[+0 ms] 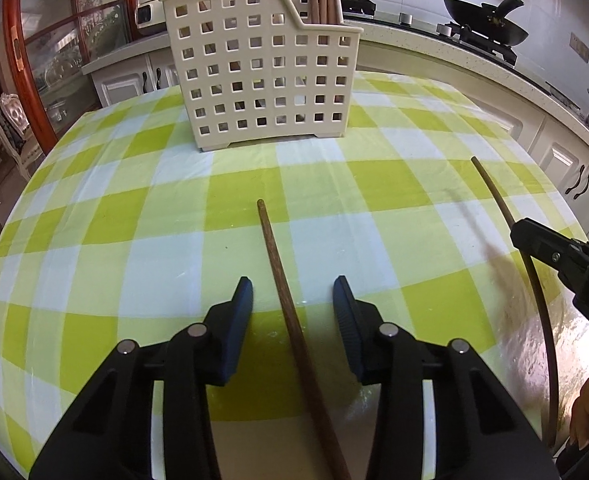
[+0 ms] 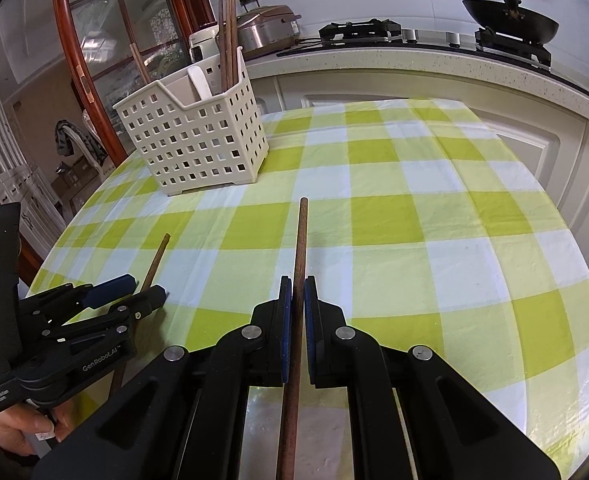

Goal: Organize utensils
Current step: 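Lift the chopstick upright with the right tool and carry it over the caddy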

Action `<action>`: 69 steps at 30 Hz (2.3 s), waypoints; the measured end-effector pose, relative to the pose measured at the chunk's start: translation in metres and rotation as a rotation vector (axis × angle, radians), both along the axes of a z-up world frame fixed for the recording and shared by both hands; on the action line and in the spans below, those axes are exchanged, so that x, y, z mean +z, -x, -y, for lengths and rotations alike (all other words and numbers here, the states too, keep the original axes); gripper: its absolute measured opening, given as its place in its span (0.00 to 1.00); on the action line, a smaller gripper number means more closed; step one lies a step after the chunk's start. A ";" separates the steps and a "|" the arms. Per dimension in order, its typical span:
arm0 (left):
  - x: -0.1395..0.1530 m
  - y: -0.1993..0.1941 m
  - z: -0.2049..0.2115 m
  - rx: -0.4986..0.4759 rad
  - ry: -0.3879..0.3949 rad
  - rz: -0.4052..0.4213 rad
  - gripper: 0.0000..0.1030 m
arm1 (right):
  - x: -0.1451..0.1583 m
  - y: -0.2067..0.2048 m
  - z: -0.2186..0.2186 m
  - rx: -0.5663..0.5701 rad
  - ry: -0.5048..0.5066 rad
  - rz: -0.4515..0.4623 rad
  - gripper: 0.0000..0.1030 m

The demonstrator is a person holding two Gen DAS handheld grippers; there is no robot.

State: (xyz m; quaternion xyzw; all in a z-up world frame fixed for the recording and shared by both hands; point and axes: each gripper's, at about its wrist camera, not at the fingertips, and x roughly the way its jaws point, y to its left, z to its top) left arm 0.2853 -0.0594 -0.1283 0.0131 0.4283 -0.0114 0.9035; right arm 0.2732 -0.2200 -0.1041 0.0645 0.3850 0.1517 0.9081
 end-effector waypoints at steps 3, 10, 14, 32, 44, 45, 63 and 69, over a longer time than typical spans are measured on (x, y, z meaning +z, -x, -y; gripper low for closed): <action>0.000 0.001 0.001 0.000 -0.004 0.004 0.35 | 0.000 0.000 0.001 -0.002 -0.003 -0.001 0.07; 0.000 0.001 0.002 -0.005 -0.012 0.005 0.29 | 0.000 0.001 0.003 -0.007 -0.008 0.000 0.07; 0.000 0.001 0.004 0.003 -0.022 0.001 0.30 | 0.000 0.001 0.003 -0.009 -0.008 0.000 0.07; 0.000 0.007 0.007 -0.062 -0.007 -0.008 0.06 | 0.005 0.009 -0.007 0.006 0.012 0.003 0.07; 0.034 0.027 -0.014 -0.056 0.057 0.091 0.06 | 0.027 0.018 -0.028 0.046 0.023 0.061 0.07; 0.037 0.028 -0.015 -0.054 0.061 0.098 0.06 | 0.030 0.019 -0.030 0.054 0.021 0.071 0.07; 0.110 0.080 -0.038 -0.043 0.059 0.314 0.06 | 0.096 0.043 -0.060 0.112 0.021 0.266 0.07; 0.121 0.092 -0.044 -0.036 0.054 0.350 0.06 | 0.104 0.052 -0.067 0.122 0.028 0.291 0.07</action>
